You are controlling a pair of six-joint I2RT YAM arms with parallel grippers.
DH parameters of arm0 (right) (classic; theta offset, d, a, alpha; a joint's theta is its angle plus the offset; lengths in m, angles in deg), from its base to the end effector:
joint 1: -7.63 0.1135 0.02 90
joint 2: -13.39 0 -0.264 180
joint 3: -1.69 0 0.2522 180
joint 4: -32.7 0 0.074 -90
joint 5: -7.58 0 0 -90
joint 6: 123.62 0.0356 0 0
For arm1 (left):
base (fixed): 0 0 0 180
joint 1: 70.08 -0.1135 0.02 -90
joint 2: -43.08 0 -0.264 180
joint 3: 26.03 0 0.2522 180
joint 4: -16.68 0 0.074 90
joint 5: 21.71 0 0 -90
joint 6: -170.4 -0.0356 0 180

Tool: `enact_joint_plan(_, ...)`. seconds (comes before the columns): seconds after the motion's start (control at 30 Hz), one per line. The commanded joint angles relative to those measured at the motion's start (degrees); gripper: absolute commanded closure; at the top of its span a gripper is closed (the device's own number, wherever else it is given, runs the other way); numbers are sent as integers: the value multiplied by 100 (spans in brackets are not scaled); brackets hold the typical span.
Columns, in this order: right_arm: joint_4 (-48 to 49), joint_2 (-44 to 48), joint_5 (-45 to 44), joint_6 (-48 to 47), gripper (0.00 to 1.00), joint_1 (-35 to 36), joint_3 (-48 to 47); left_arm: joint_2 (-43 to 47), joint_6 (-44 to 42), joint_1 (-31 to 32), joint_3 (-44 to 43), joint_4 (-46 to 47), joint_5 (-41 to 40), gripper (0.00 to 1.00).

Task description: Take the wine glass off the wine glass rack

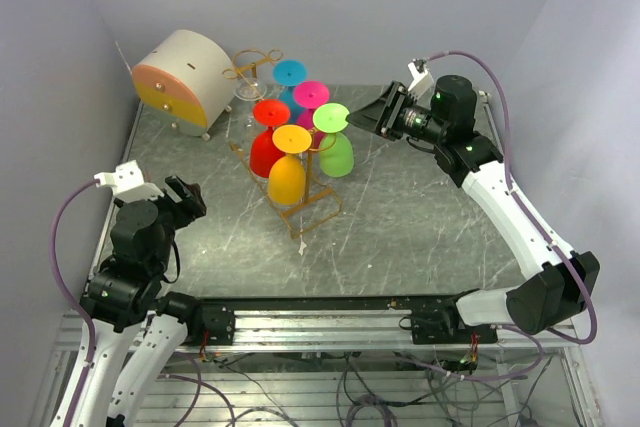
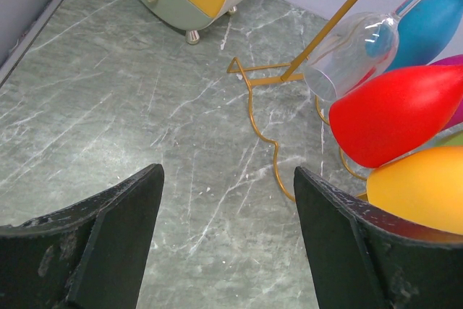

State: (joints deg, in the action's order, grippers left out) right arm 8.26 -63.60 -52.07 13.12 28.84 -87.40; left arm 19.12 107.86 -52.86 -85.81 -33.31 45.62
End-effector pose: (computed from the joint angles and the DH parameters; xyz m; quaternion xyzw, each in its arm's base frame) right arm 0.2820 0.1287 0.4012 0.0060 0.7695 0.5073 0.3879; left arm 0.0870 -0.0126 0.3422 -0.1893 0.7597 -0.0856 0.6162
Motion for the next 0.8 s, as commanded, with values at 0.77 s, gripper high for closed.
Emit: enact_joint_plan(0.77, 324, -379, 152, 103, 73, 56, -393, 5, 44, 52, 32, 204, -2, 17)
